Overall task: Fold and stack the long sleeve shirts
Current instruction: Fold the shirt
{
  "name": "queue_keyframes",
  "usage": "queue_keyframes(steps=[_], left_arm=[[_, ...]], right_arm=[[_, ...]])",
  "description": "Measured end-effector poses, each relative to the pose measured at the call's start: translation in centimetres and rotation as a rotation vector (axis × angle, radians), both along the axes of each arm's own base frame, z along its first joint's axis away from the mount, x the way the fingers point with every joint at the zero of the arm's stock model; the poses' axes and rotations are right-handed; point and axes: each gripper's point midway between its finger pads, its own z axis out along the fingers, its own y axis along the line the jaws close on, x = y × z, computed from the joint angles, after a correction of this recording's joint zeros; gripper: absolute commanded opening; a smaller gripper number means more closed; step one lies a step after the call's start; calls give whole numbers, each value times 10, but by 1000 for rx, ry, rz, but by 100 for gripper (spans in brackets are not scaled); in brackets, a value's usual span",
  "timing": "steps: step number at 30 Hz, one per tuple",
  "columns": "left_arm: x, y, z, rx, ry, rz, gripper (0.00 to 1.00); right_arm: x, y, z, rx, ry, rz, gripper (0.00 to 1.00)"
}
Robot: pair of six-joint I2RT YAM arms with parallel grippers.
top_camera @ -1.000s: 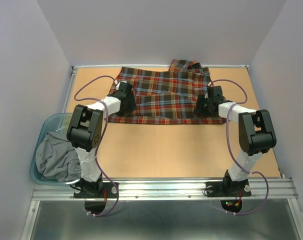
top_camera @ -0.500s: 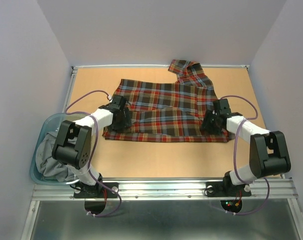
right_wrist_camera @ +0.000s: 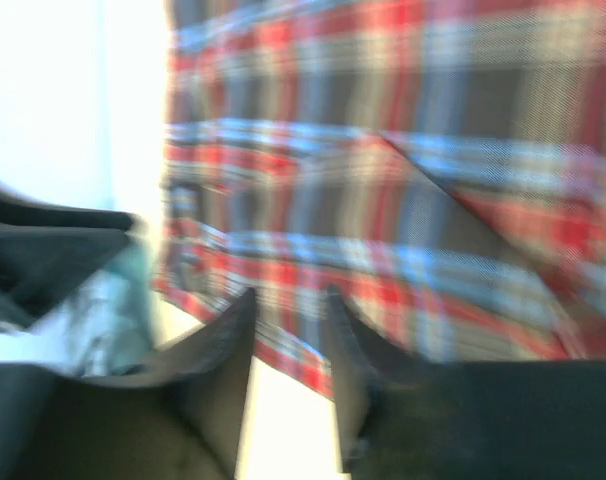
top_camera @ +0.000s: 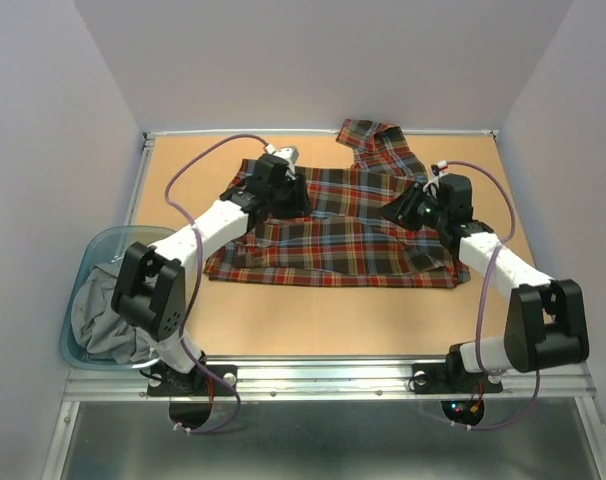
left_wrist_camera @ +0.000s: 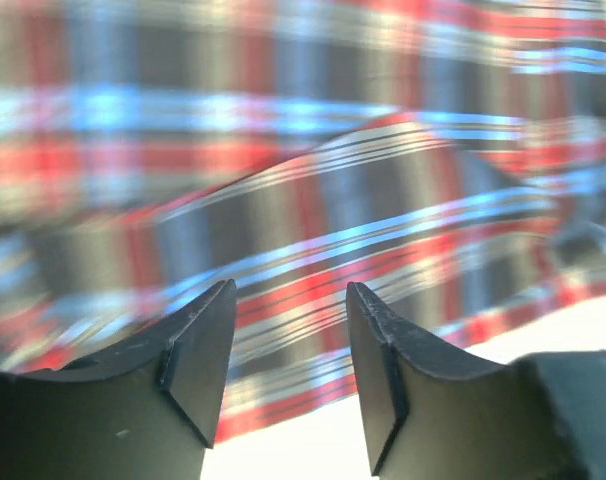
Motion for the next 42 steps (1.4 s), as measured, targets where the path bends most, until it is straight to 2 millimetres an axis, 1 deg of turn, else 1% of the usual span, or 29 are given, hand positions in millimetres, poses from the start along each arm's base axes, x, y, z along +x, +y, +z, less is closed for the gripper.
queue_keyframes(steps=[2, 3, 4, 5, 6, 9, 11, 12, 13, 14, 17, 19, 21, 23, 25, 29, 33, 36, 38, 41, 42], left_arm=[[4, -30, 2, -39, -19, -67, 52], [6, -45, -6, -48, -10, -102, 51], [6, -52, -11, -50, -2, -118, 50], [6, -62, -26, -50, 22, -143, 50], [5, -67, -39, -47, 44, -156, 49], [1, -69, -84, -12, 133, -162, 46], [-4, -64, -108, 13, 181, -149, 45], [-6, -62, -115, 20, 198, -145, 45], [-5, -61, -119, 10, 206, -134, 44], [-3, -60, -118, 8, 199, -125, 44], [1, -57, -121, -28, 204, -91, 43], [3, -55, -122, -68, 213, -73, 43], [4, -53, -122, -105, 222, -58, 43], [4, -51, -121, -128, 225, -47, 43], [4, -47, -121, -145, 228, -35, 42], [4, -41, -121, -161, 236, -18, 43], [4, -40, -121, -167, 240, -17, 43], [4, -40, -120, -169, 241, -20, 43], [4, -39, -120, -168, 242, -21, 43], [3, -38, -120, -163, 245, -22, 43], [3, -38, -120, -163, 245, -22, 43]], right_arm=[[10, 13, 4, 71, -38, 24, 24], [13, 17, 3, 97, -44, 33, 20], [16, 23, -3, 133, -50, 42, 18], [17, 27, -10, 158, -43, 48, 17], [17, 30, -21, 184, -23, 53, 16], [17, 35, -50, 233, 27, 53, 13], [14, 36, -70, 245, 62, 50, 10], [12, 36, -75, 248, 71, 48, 9], [10, 36, -82, 246, 81, 45, 7], [7, 35, -91, 245, 92, 41, 6], [-5, 27, -114, 234, 126, 15, 6], [-18, 14, -132, 230, 166, -20, 6], [-27, -9, -143, 245, 191, -82, 6], [-29, -23, -144, 257, 179, -116, 7], [-35, -48, -144, 270, 172, -187, 8], [-45, -86, -139, 282, 143, -312, 11], [-52, -109, -137, 275, 140, -396, 11], [-55, -114, -132, 227, 140, -389, 11], [-52, -115, -121, 196, 117, -367, 11], [-38, -112, -94, 168, 40, -319, 11], [-29, -107, -79, 166, 3, -286, 11]])
